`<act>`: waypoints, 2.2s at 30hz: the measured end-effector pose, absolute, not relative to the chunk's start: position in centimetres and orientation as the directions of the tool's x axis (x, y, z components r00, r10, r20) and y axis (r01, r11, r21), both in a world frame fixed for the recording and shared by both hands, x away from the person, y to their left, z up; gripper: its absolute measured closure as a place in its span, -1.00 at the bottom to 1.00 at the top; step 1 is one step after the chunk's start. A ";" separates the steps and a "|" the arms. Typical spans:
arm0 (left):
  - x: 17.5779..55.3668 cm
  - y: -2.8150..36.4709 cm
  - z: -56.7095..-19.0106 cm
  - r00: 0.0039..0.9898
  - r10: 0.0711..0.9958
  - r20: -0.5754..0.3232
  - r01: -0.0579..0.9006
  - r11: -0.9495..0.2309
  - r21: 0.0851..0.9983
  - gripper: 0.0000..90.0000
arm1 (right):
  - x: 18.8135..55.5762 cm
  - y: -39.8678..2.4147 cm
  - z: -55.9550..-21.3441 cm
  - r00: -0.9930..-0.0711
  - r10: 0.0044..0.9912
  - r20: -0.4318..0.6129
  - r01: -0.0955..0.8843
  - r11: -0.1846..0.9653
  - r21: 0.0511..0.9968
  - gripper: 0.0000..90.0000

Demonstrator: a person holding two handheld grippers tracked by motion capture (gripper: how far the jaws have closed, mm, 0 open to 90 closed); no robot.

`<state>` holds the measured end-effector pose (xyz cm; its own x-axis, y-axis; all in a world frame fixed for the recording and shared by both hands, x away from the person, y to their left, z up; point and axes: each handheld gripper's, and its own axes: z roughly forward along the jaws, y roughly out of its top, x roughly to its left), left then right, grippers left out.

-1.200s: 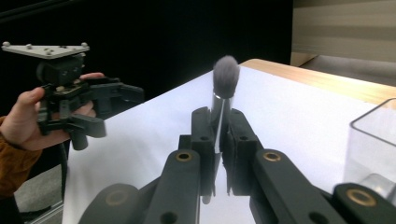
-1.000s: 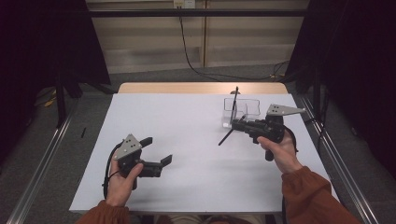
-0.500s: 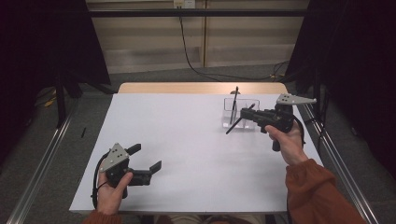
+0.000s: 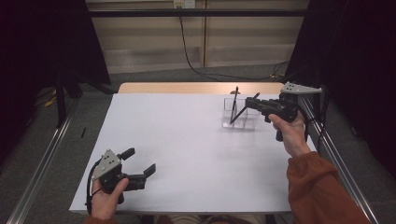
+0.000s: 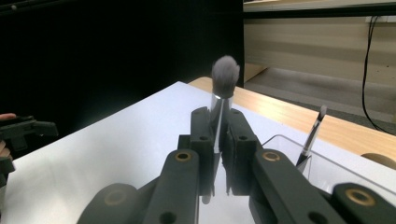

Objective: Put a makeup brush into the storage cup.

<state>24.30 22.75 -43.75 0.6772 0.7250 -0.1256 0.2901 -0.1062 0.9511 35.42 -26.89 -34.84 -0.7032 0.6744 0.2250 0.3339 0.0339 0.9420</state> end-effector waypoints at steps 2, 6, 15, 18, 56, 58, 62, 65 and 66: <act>24.3 22.8 -43.9 0.682 0.720 -0.128 0.294 -0.110 0.950 -0.94 | 35.7 -26.9 -34.6 -0.700 0.679 0.222 0.332 0.034 0.943 0.85; 24.2 22.8 -43.9 0.683 0.718 -0.132 0.295 -0.106 0.949 -0.93 | 36.4 -26.8 -34.2 -0.692 0.692 0.206 0.329 0.049 0.943 0.85; 23.8 22.7 -43.5 0.694 0.713 -0.098 0.271 -0.133 0.953 -0.93 | 38.4 -27.1 -33.6 -0.653 0.735 0.185 0.340 0.067 0.938 0.85; 23.8 22.7 -43.5 0.692 0.715 -0.100 0.270 -0.127 0.955 -0.93 | 39.0 -26.9 -33.4 -0.642 0.744 0.183 0.344 0.067 0.937 0.85; 24.2 22.7 -44.0 0.684 0.723 -0.099 0.293 -0.148 0.945 -0.93 | 43.2 -25.2 -36.7 -0.610 0.779 0.144 0.437 0.179 0.882 0.85; 24.2 22.7 -44.0 0.683 0.724 -0.100 0.294 -0.146 0.945 -0.93 | 43.1 -25.1 -36.9 -0.611 0.778 0.146 0.441 0.181 0.879 0.85; 24.2 22.8 -44.0 0.687 0.719 -0.102 0.295 -0.148 0.944 -0.93 | 43.1 -24.9 -37.3 -0.610 0.778 0.147 0.449 0.187 0.874 0.85; 24.2 22.8 -43.9 0.688 0.719 -0.098 0.293 -0.152 0.944 -0.93 | 43.1 -24.9 -37.6 -0.609 0.779 0.150 0.451 0.184 0.873 0.85; 24.2 22.8 -44.0 0.687 0.719 -0.100 0.295 -0.151 0.944 -0.93 | 43.1 -24.9 -37.6 -0.607 0.779 0.156 0.455 0.180 0.872 0.85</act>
